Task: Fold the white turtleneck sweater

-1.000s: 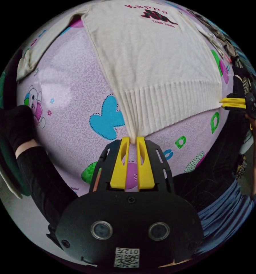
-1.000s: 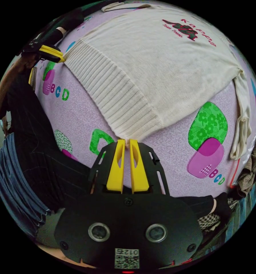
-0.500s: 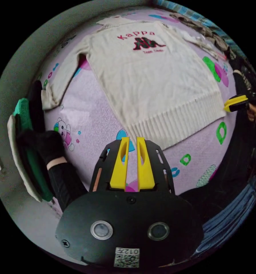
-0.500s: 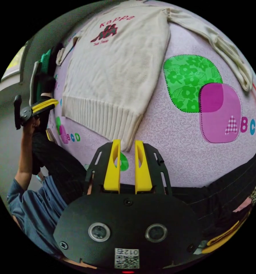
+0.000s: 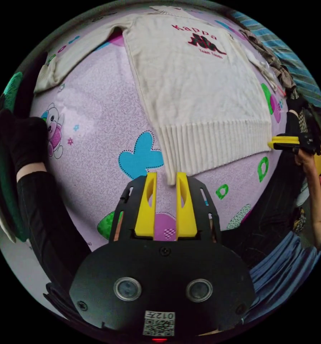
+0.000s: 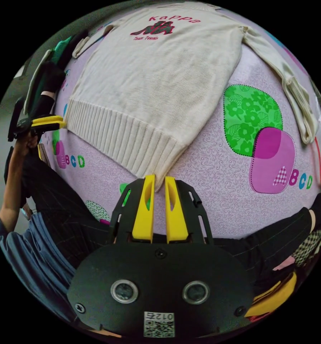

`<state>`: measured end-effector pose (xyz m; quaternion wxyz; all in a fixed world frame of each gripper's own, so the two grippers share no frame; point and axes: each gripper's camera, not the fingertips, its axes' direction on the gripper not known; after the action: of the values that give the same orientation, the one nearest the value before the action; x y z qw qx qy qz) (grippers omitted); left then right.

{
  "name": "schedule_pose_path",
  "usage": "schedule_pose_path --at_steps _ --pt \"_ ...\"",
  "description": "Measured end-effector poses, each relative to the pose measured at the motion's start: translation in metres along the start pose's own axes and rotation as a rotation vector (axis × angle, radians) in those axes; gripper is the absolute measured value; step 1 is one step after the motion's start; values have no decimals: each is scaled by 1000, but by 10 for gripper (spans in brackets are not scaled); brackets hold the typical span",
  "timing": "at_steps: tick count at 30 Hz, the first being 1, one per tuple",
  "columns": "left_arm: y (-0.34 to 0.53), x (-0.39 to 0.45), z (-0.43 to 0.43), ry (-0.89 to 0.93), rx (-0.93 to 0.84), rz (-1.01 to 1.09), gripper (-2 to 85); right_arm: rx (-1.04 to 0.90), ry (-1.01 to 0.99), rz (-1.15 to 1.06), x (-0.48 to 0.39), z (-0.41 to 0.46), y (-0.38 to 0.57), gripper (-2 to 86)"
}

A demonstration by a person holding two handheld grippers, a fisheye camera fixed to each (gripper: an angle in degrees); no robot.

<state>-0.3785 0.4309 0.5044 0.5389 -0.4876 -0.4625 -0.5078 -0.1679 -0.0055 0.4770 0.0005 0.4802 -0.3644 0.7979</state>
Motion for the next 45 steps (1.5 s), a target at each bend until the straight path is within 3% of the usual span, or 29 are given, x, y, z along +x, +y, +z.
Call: schedule_pose_path --at_steps 10,18,26,31,37,45 --pt "5 32 15 -99 -122 122 16 -82 94 -107 -22 5 37 24" --pt "26 29 15 1 -134 61 17 -135 76 -108 -31 10 72 51" --pt "-7 27 -67 -78 199 -19 9 93 155 102 32 -56 84 49" --pt "-78 78 -70 -5 269 101 8 434 158 399 111 -104 104 63" --pt "-151 161 -61 -117 271 230 7 466 317 288 115 -110 86 78" --pt "-172 188 -57 -160 219 244 8 420 335 191 115 -90 76 76"
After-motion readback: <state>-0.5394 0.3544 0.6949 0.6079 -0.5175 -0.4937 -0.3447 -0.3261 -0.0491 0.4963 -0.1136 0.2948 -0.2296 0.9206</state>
